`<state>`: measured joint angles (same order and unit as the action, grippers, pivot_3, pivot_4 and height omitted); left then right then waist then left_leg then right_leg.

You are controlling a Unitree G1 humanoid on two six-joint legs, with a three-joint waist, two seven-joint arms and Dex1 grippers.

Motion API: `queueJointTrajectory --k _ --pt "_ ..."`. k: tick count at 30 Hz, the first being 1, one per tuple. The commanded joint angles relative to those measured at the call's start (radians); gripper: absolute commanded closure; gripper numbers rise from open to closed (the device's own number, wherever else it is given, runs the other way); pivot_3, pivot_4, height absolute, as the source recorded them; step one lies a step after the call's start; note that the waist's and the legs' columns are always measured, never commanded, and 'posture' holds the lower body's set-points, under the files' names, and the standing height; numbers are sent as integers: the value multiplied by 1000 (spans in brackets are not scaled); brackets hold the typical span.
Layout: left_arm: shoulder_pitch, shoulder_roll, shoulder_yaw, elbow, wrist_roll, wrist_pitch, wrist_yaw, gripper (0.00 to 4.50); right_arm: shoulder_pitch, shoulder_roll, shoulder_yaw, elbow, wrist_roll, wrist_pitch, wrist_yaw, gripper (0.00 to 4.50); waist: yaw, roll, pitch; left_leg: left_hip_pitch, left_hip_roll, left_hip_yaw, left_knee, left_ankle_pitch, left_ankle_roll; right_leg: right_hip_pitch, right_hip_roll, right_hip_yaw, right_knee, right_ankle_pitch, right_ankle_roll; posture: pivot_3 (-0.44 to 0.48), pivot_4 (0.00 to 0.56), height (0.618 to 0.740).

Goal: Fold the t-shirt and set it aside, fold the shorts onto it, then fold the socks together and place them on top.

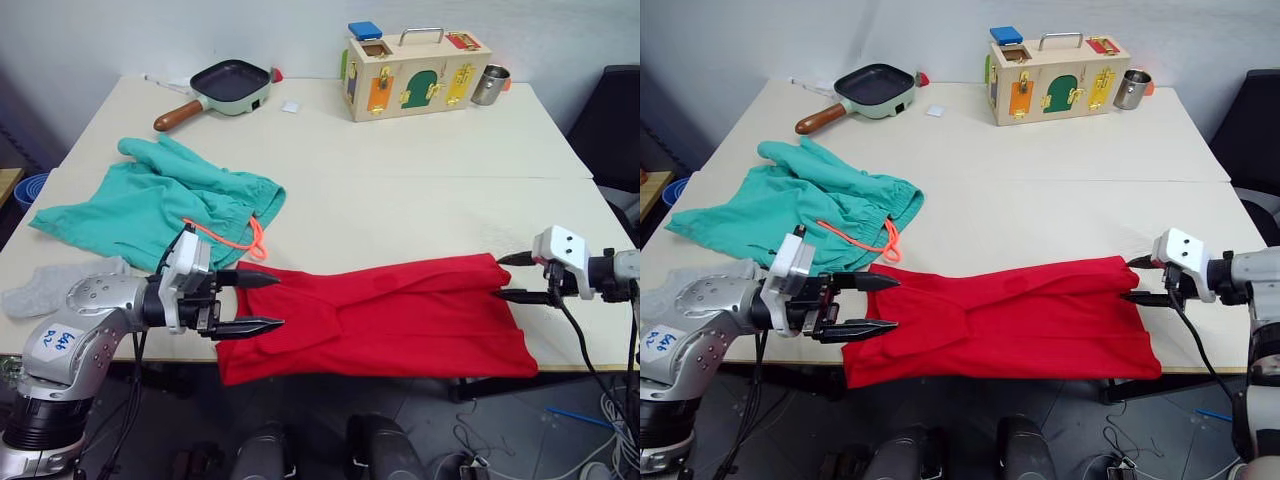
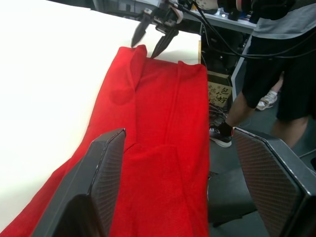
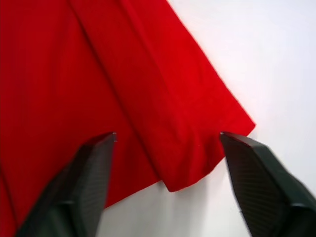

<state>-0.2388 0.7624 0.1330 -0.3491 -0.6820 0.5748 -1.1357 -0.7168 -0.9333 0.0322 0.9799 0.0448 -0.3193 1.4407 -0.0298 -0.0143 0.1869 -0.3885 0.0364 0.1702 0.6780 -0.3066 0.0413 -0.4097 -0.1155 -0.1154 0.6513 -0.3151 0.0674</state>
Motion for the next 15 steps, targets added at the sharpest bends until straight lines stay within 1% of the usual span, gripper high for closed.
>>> queueJointTrajectory --k 1,2,5,6,15 --pt "-3 1 -9 -29 3 -26 1 901 -34 -4 -8 33 -8 -36 9 2745 1 0 0 0 0 0 0 0 0 0 0 0 0 0 0 0 150 740" --pt "-3 1 -10 -28 3 -28 2 901 -38 -3 -7 38 -10 -41 15 3038 2 0 0 0 0 0 0 0 0 0 0 0 0 0 0 0 150 740" --pt "-6 2 -15 -22 6 -36 4 901 -39 -14 -6 43 -15 -65 39 4179 1 0 0 0 0 0 0 0 0 0 0 0 0 0 0 0 150 740" --pt "-7 2 -16 -21 8 -38 5 901 -39 -16 -7 45 -16 -70 44 4466 1 1 0 0 0 0 0 0 0 0 0 0 0 0 0 0 150 740" --pt "1 4 -25 -15 16 -48 0 901 34 -68 -33 30 0 -162 56 4466 2 1 0 0 0 0 0 0 0 0 0 0 0 0 0 0 150 740"
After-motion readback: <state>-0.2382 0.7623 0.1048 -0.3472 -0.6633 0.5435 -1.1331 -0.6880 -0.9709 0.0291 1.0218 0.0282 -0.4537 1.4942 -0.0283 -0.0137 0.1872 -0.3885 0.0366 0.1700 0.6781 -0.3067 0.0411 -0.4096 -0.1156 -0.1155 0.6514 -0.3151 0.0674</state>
